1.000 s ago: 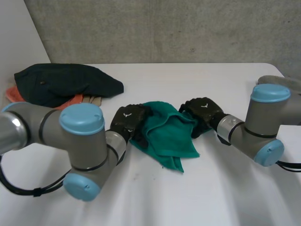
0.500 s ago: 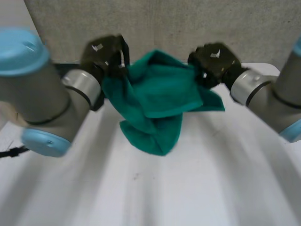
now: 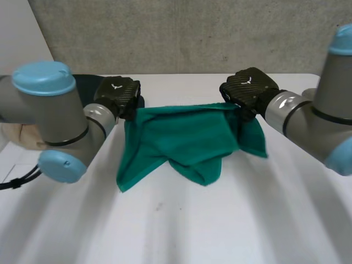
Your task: Fold the laundry.
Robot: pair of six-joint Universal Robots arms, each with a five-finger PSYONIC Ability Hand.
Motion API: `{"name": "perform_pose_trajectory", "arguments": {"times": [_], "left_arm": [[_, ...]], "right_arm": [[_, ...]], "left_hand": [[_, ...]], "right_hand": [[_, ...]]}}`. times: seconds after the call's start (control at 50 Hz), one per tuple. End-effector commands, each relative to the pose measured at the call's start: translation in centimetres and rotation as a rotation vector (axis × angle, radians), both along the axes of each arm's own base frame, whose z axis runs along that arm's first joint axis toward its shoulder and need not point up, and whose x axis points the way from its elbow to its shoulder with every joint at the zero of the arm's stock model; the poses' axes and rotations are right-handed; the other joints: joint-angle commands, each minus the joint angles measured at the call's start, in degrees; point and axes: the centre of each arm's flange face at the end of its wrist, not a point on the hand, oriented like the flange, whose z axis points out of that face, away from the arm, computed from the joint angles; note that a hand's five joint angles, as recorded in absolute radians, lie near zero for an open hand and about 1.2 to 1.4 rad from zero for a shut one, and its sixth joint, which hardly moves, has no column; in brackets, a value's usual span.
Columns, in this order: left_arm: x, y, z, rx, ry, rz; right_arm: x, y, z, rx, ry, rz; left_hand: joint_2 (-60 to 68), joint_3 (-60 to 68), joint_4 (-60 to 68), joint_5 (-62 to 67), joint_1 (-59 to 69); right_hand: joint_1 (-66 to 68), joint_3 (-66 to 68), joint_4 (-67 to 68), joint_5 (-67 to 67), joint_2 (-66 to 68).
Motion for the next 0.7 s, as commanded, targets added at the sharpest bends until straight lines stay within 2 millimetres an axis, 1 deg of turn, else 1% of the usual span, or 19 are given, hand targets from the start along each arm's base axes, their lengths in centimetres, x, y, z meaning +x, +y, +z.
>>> {"name": "perform_pose_trajectory", "arguments": {"times": [0.02,0.06,0.08,0.1,0.16,0.18,0.22,0.3,0.32,0.36,0.38,0.46,0.48,0.52,0.54,0.56,0.58,0.66,0.7], "left_arm": [[-1.6,-4.8,7.5,-0.386,0.122,0.016],[-2.0,-5.0,10.2,-0.503,0.184,0.015],[-2.0,-5.0,11.5,-0.559,0.217,0.014],[-1.8,-4.6,14.4,-0.672,0.281,0.019],[-1.2,-3.1,18.7,-0.812,0.368,0.016],[-0.7,-2.3,19.9,-0.834,0.387,0.013],[-0.3,-1.9,19.9,-0.817,0.381,0.014],[-0.3,-1.7,17.1,-0.727,0.334,0.002],[-0.3,-1.5,15.3,-0.675,0.305,-0.002],[-0.2,-1.4,13.4,-0.615,0.27,0.002],[-0.1,-1.1,12.5,-0.584,0.255,0.002],[0.8,0.5,7.8,-0.409,0.175,0.001],[1.2,1.2,5.6,-0.329,0.146,-0.001],[1.5,1.9,3.5,-0.262,0.119,-0.001],[1.6,2.3,2.7,-0.235,0.11,-0.004],[1.7,2.9,1.2,-0.188,0.102,-0.007],[1.8,3.2,0.7,-0.166,0.102,-0.009],[1.6,3.2,-1.4,-0.079,0.15,-0.01],[1.4,2.8,-2.5,-0.035,0.18,-0.006]], "right_arm": [[2.1,-5.0,4.0,-0.416,-0.15,-0.067],[2.3,-5.6,6.0,-0.548,-0.224,-0.088],[2.5,-5.5,8.0,-0.66,-0.296,-0.094],[2.5,-5.3,9.0,-0.706,-0.335,-0.094],[2.6,-3.8,11.2,-0.781,-0.405,-0.077],[2.5,-3.5,11.7,-0.784,-0.411,-0.076],[2.2,-3.2,12.3,-0.781,-0.415,-0.079],[1.8,-2.8,11.2,-0.699,-0.397,-0.074],[1.8,-2.8,10.7,-0.68,-0.388,-0.075],[1.8,-2.6,9.5,-0.634,-0.363,-0.073],[1.6,-2.5,8.0,-0.579,-0.333,-0.075],[1.2,-1.4,4.5,-0.432,-0.234,-0.07],[1.0,-1.0,4.0,-0.407,-0.214,-0.069],[0.7,-0.1,3.7,-0.375,-0.188,-0.062],[0.6,0.6,3.7,-0.361,-0.172,-0.043],[0.6,0.9,3.8,-0.359,-0.17,-0.031],[0.6,1.2,4.0,-0.358,-0.17,-0.022],[0.6,2.3,5.6,-0.387,-0.195,0.012],[0.4,3.2,7.4,-0.426,-0.218,0.023]], "left_hand": [[11.45,11.67,11.37,14.13,14.25],[11.45,11.67,11.37,14.13,14.25],[11.45,11.67,11.37,14.13,14.25],[11.45,11.67,11.37,14.13,14.25],[11.45,11.67,11.37,14.13,14.25],[11.45,11.67,11.37,14.13,14.25],[11.45,11.67,11.37,14.13,14.25],[11.45,11.67,11.37,14.13,14.25],[11.45,11.67,11.37,14.13,14.25],[11.45,11.67,11.37,14.13,14.25],[11.45,11.67,11.37,14.13,14.25],[11.45,11.67,11.37,14.13,14.25],[11.45,11.67,11.37,14.13,14.25],[11.45,11.67,11.37,14.13,14.25],[0.15,0.37,0.07,2.83,2.95],[-36.77,-36.55,-36.84,-34.09,-33.97],[-47.96,-47.74,-48.04,-45.28,-45.16],[-54.46,-54.24,-54.54,-51.78,-51.66],[-54.8,-54.58,-54.88,-52.12,-52.0]], "right_hand": [[17.11,11.96,11.4,12.59,12.72],[17.11,11.96,11.4,12.59,12.72],[17.11,11.96,11.4,12.59,12.72],[17.11,11.96,11.4,12.59,12.72],[17.11,11.96,11.4,12.59,12.72],[17.11,11.96,11.4,12.59,12.72],[17.11,11.96,11.4,12.59,12.72],[17.11,11.96,11.4,12.59,12.72],[17.11,11.96,11.4,12.59,12.72],[17.11,11.96,11.4,12.59,12.72],[17.11,11.96,11.4,12.59,12.72],[17.11,11.96,11.4,12.59,12.72],[17.11,11.96,11.4,12.59,12.72],[17.11,11.96,11.4,12.59,12.72],[17.11,11.96,11.4,12.59,12.72],[17.11,11.96,11.4,12.59,12.72],[17.11,11.96,11.4,12.59,12.72],[17.11,11.96,11.4,12.59,12.72],[17.11,11.96,11.4,12.59,12.72]]}}
